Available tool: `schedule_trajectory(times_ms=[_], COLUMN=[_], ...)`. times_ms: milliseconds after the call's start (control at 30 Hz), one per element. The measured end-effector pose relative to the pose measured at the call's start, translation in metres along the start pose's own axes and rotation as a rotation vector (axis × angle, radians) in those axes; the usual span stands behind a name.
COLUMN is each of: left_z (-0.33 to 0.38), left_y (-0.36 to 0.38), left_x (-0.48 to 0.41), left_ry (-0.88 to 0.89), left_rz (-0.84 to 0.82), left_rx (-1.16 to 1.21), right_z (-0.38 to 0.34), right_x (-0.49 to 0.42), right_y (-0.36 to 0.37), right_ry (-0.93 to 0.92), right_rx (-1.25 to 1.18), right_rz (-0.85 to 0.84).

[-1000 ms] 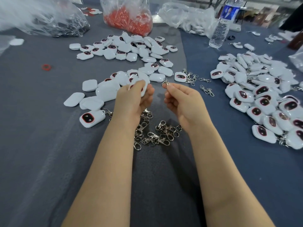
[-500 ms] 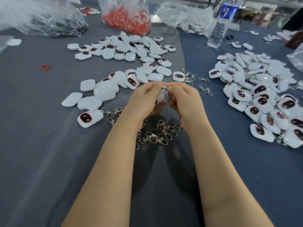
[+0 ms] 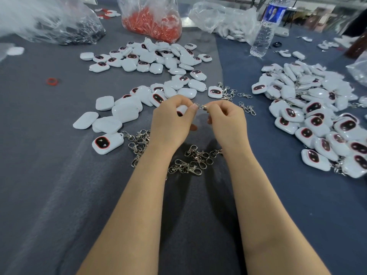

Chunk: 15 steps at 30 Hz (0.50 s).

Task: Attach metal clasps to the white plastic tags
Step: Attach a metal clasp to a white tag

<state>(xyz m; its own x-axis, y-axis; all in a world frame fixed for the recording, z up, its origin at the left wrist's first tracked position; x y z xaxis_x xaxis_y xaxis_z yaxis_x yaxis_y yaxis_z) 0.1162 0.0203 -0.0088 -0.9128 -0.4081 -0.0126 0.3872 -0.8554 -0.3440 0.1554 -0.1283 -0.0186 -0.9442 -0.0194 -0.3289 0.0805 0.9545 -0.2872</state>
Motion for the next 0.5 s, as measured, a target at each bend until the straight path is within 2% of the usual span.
schedule_trajectory(times_ms=[300, 400, 500], left_z=[0.007, 0.010, 0.012], left_y=[0.000, 0.002, 0.001], left_x=[0.004, 0.006, 0.007], left_ry=[0.069, 0.095, 0.091], left_rz=[0.068, 0.070, 0.061], left_rx=[-0.197, -0.243, -0.190], right_z=[-0.028, -0.028, -0.022], right_x=[0.004, 0.005, 0.004], right_y=[0.012, 0.012, 0.008], right_ry=[-0.279, -0.279, -0.208], right_rx=[0.243, 0.272, 0.233], right_rz=[-0.102, -0.107, -0.082])
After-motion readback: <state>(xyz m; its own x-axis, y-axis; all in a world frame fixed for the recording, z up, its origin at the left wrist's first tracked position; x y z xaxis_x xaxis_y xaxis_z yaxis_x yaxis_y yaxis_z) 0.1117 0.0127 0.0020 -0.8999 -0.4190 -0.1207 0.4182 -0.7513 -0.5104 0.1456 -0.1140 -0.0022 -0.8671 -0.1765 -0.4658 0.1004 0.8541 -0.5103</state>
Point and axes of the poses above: each hand's wrist, its own x-axis away from the middle knuckle, its own y-axis out of the palm, z = x × y, the point moved 10 cm from there along -x, towards the middle knuckle, and after that the axes turned 12 degrees about -y, right-handed, at the moved point
